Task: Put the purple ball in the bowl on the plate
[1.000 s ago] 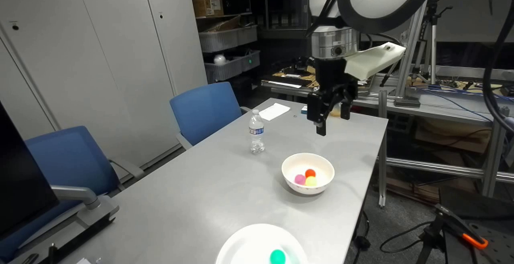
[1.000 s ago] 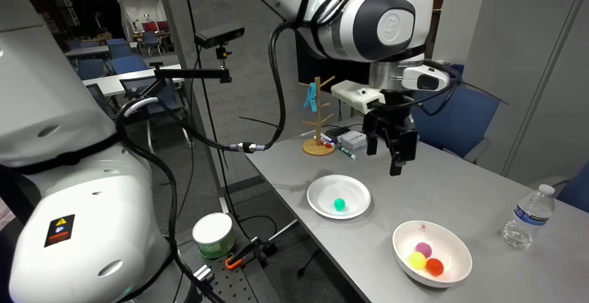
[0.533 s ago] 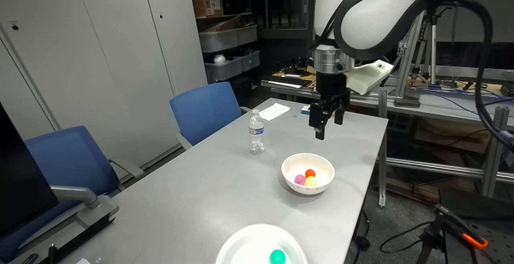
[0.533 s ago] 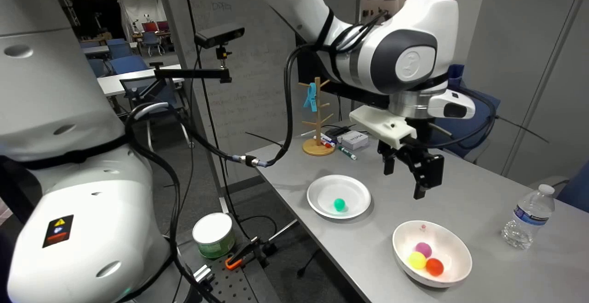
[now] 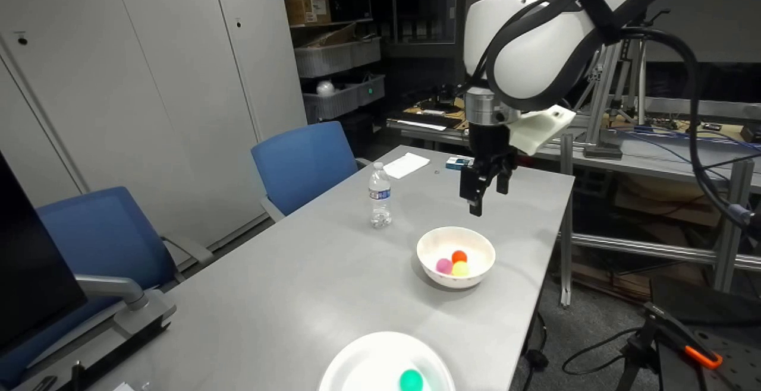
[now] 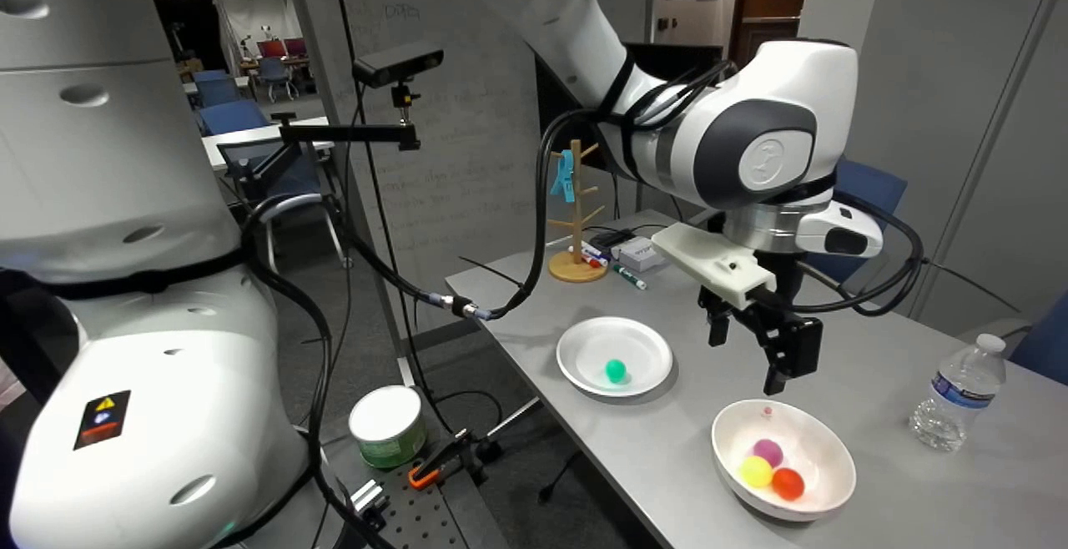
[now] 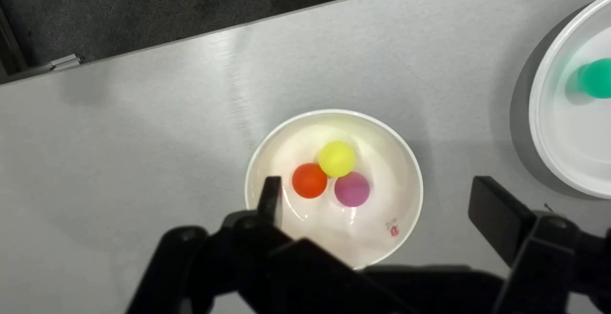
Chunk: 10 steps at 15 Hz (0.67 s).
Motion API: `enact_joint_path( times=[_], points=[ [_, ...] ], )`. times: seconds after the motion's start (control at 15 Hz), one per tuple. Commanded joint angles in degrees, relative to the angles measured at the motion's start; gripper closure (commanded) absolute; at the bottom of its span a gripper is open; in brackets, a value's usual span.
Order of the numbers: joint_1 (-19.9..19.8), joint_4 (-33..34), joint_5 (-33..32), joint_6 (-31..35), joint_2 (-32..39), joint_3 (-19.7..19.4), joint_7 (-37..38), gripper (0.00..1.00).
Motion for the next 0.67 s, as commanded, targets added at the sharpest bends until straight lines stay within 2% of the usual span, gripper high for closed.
enact_joint_path(
  times=[0.0, 0.27, 0.6],
  points=[
    [-0.03, 0.36, -0.18, 0.18, 0.65, 0.0, -0.75, 0.0],
    [0.03, 3.32, -2.61, 3.72, 6.29, -0.04, -2.75, 0.0],
    [-0.56, 7.57, -3.51, 11.76, 14.06, 0.21, -10.03, 0.0]
  ],
)
